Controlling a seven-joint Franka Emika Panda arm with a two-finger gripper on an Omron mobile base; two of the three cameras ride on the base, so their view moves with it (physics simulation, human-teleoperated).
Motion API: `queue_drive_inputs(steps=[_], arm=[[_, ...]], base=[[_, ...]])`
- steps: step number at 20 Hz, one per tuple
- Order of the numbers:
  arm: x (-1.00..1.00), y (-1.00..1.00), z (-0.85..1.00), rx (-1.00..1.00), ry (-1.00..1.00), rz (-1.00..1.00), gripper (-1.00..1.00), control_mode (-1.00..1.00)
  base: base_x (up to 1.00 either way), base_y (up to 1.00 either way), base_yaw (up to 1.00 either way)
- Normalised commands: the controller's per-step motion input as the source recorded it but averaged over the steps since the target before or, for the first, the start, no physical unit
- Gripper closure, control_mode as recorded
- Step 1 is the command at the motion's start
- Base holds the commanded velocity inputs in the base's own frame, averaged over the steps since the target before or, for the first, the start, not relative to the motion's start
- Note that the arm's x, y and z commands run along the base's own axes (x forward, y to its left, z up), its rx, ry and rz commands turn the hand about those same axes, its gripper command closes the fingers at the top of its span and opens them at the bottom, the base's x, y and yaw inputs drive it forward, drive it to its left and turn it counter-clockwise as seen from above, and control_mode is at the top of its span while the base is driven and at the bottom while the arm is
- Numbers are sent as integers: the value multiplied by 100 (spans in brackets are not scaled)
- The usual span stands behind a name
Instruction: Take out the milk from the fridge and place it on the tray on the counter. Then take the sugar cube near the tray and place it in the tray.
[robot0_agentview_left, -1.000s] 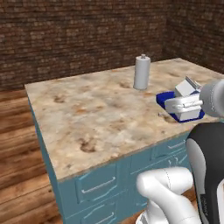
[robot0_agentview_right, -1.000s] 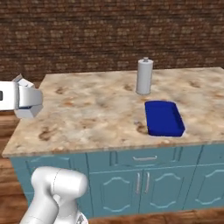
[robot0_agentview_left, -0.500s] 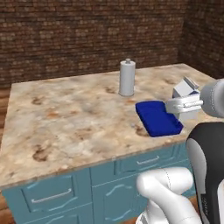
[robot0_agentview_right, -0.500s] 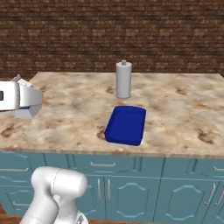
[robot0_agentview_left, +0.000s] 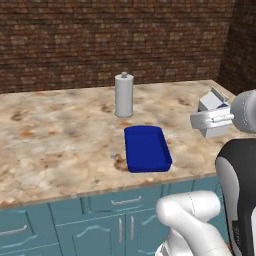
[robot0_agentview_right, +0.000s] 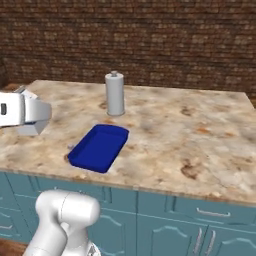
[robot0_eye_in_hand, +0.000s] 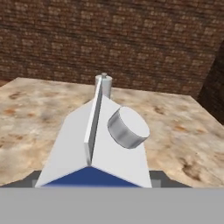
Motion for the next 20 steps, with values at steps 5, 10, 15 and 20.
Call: queue_drive_inputs(steps=[5, 10, 15, 20], arm=[[0, 0, 0, 0, 0, 0, 100, 100], [0, 0, 0, 0, 0, 0, 100, 100], [0, 0, 0, 0, 0, 0, 100, 100], [0, 0, 0, 0, 0, 0, 100, 100]], base=[[7, 60, 5], [86, 0, 6], [77, -24, 7], [50, -28, -3]])
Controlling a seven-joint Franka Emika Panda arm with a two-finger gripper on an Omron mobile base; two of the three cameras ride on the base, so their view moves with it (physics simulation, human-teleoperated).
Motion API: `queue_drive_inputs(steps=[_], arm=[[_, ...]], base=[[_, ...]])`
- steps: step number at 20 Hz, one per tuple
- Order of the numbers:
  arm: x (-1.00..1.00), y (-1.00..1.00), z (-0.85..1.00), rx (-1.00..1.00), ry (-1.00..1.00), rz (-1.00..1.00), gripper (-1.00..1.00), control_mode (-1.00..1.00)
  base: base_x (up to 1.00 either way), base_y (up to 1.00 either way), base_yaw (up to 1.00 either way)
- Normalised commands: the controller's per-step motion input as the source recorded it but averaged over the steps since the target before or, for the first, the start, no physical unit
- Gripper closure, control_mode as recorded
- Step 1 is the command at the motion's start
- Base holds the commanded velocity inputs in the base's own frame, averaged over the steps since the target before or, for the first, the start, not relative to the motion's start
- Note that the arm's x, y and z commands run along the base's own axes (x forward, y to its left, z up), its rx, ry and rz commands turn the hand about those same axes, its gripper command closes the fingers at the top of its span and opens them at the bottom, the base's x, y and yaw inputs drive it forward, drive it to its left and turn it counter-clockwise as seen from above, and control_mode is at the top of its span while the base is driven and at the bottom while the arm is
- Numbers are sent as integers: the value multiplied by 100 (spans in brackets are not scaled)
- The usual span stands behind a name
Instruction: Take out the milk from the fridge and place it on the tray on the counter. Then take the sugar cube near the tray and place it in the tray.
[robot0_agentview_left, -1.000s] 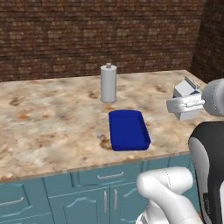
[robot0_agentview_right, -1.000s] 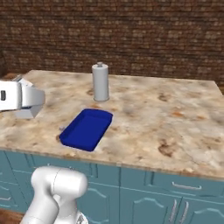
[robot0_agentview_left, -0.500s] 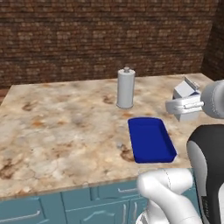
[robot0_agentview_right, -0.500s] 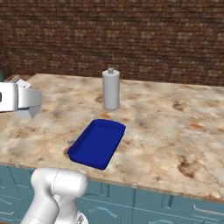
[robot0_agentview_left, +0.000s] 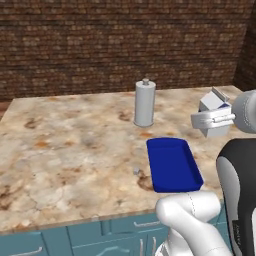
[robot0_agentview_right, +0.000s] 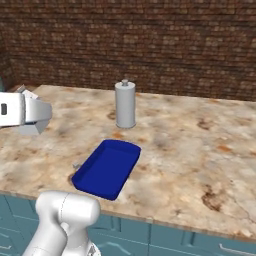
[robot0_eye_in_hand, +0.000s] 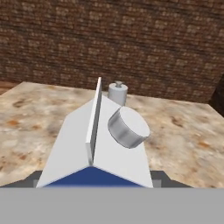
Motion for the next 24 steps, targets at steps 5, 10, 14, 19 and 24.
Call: queue_drive_inputs(steps=[5, 10, 14, 19, 24], arm=[[0, 0, 0, 0, 0, 0, 100, 100], [0, 0, 0, 0, 0, 0, 100, 100], [10, -10, -25, 1, 7, 0, 100, -100], [14, -15, -95, 9, 15, 0, 100, -100], [30, -34, -89, 2, -1, 1, 100, -100]], base=[[31, -18, -28], [21, -1, -12], [6, -1, 0], [0, 0, 0], [0, 0, 0]])
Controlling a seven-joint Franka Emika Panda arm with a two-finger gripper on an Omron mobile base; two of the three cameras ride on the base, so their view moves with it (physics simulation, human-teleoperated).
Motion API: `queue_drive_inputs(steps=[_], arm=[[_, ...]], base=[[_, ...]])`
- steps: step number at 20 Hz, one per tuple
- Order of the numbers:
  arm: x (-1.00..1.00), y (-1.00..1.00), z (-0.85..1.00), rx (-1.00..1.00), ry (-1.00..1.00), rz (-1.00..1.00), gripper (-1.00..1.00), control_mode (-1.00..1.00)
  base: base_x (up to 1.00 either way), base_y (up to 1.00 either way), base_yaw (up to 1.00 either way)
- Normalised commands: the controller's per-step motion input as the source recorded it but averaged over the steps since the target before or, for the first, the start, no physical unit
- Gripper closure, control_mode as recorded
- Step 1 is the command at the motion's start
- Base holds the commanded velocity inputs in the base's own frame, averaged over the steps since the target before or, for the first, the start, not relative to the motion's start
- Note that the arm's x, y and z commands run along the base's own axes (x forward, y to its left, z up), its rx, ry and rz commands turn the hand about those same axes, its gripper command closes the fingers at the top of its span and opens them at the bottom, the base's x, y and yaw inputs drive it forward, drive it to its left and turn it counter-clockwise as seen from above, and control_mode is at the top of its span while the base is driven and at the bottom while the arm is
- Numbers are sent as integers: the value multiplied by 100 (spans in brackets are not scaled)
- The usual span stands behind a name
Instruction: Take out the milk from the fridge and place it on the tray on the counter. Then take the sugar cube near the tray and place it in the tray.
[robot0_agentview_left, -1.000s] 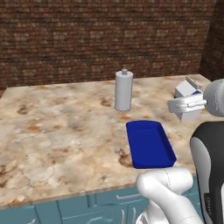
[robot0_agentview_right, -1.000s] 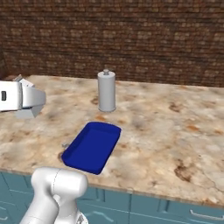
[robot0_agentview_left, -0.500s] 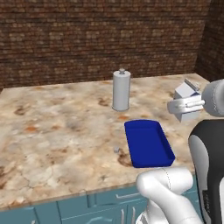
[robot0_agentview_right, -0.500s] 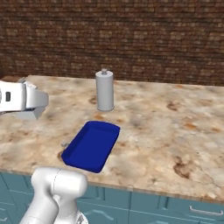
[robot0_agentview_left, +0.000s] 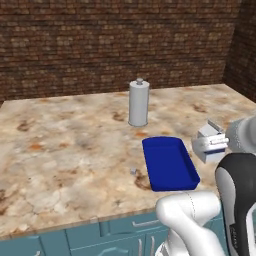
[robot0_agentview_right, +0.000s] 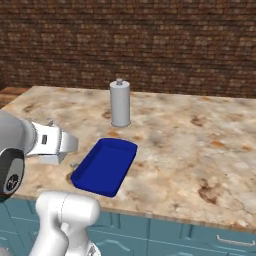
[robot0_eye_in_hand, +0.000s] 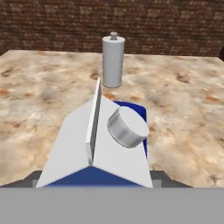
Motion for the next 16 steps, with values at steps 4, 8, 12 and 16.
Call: queue_drive_inputs(steps=[4, 8, 12, 16], arm=[[58, -43, -85, 1, -7, 7, 100, -100], [75, -26, -74, 0, -5, 5, 100, -100], [82, -1, -66, 0, -1, 0, 100, -100], [75, -3, -55, 0, -8, 1, 100, -100]], base=[[0, 0, 0], [0, 0, 0], [0, 0, 0], [0, 0, 0]])
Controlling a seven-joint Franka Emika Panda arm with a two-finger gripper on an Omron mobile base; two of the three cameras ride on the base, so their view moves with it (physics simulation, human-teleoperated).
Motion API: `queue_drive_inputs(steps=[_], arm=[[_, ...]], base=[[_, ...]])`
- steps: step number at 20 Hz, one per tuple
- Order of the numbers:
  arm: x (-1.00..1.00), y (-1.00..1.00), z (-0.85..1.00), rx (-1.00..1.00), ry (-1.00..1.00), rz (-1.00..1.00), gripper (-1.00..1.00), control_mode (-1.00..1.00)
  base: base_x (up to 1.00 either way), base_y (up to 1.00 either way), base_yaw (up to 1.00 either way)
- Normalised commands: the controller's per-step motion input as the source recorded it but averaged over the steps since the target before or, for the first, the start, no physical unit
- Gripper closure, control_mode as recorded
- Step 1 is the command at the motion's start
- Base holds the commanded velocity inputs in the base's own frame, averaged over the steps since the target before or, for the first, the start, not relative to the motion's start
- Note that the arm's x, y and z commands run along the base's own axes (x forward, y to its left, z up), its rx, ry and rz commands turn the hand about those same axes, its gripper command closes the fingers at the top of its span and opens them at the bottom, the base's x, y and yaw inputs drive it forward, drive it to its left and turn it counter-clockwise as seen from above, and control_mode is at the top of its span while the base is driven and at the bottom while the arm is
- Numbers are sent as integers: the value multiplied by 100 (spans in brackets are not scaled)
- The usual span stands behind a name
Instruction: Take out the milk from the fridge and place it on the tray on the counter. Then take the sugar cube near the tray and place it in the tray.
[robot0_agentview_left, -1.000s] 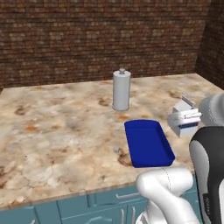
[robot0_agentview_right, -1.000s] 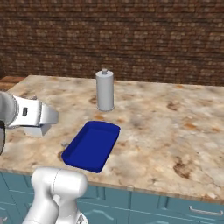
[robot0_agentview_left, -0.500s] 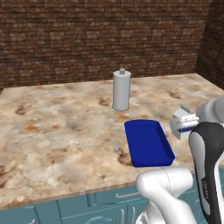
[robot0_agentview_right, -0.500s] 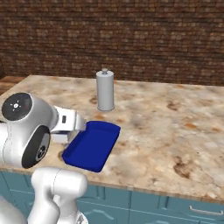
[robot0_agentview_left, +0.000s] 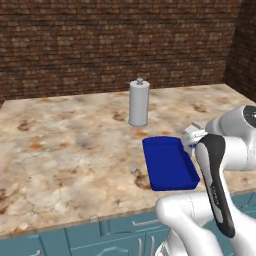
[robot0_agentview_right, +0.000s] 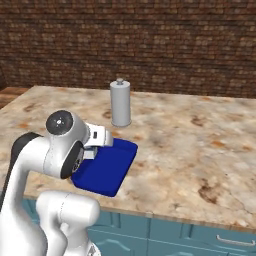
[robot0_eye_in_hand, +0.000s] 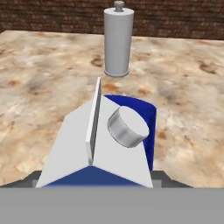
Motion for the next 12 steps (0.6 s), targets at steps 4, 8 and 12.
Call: queue_drive_inputs(steps=[4, 8, 12], arm=[[59, -22, -59, 0, -14, 0, 100, -100], [58, -7, -53, 0, -4, 0, 100, -100], [54, 0, -41, 0, 6, 0, 100, -100]], base=[[0, 0, 0], [0, 0, 0], [0, 0, 0]])
